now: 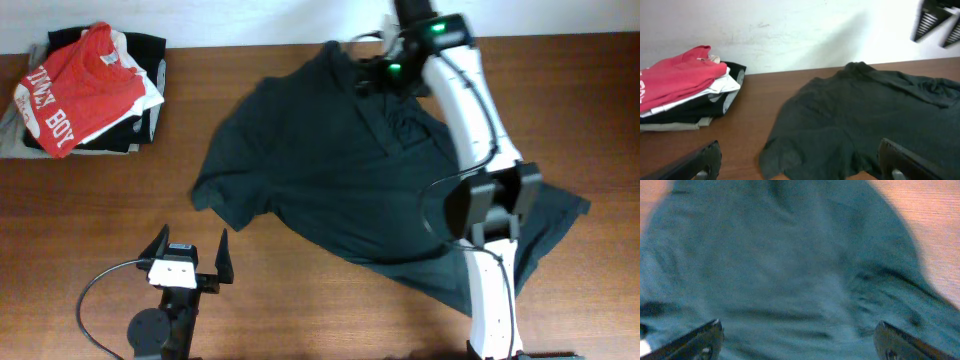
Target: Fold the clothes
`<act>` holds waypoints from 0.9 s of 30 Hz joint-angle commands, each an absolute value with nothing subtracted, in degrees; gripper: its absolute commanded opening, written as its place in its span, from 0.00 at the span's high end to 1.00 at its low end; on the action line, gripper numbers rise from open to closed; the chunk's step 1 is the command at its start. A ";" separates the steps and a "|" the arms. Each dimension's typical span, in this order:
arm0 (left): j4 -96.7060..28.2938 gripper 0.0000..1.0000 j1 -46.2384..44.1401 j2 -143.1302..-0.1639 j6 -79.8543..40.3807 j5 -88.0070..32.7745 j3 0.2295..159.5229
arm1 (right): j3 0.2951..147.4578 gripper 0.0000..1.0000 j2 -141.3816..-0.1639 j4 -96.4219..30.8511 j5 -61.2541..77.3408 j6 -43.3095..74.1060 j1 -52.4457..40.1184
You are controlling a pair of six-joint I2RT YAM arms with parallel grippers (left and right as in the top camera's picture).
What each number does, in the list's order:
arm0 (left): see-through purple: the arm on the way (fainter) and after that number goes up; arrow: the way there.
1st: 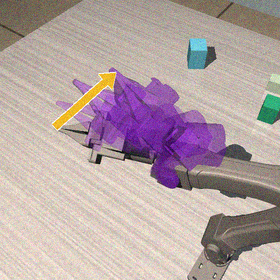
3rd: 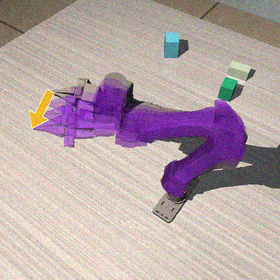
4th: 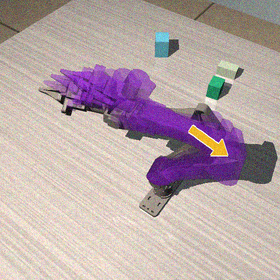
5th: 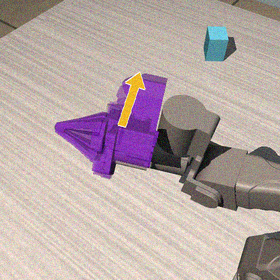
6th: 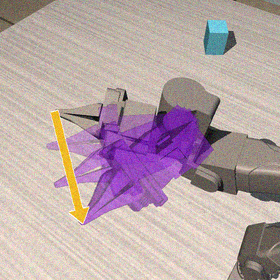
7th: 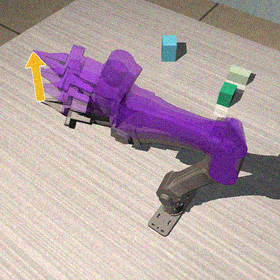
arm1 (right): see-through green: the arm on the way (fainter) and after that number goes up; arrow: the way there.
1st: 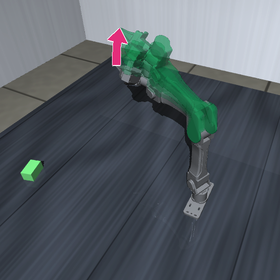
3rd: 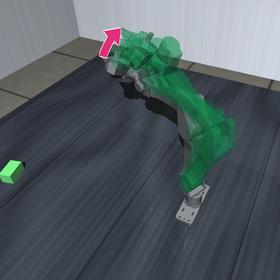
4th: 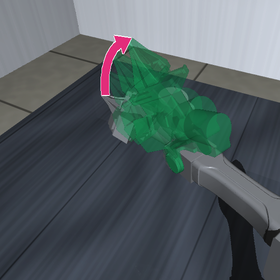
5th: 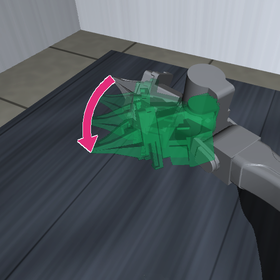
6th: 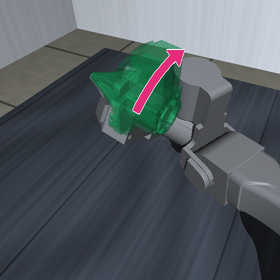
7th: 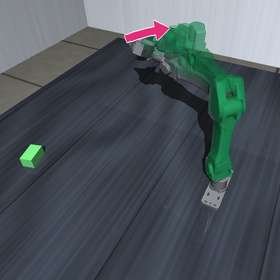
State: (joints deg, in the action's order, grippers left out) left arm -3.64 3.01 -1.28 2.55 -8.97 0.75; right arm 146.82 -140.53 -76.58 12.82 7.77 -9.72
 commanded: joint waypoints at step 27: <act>-3.77 0.01 2.76 -0.99 2.24 -9.17 0.54 | 119.72 0.57 -139.96 -66.39 3.97 8.40 -7.88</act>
State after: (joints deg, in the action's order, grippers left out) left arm -3.66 3.01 -1.28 2.55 -8.97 0.75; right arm 117.78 -139.55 -65.73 6.22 8.58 -8.25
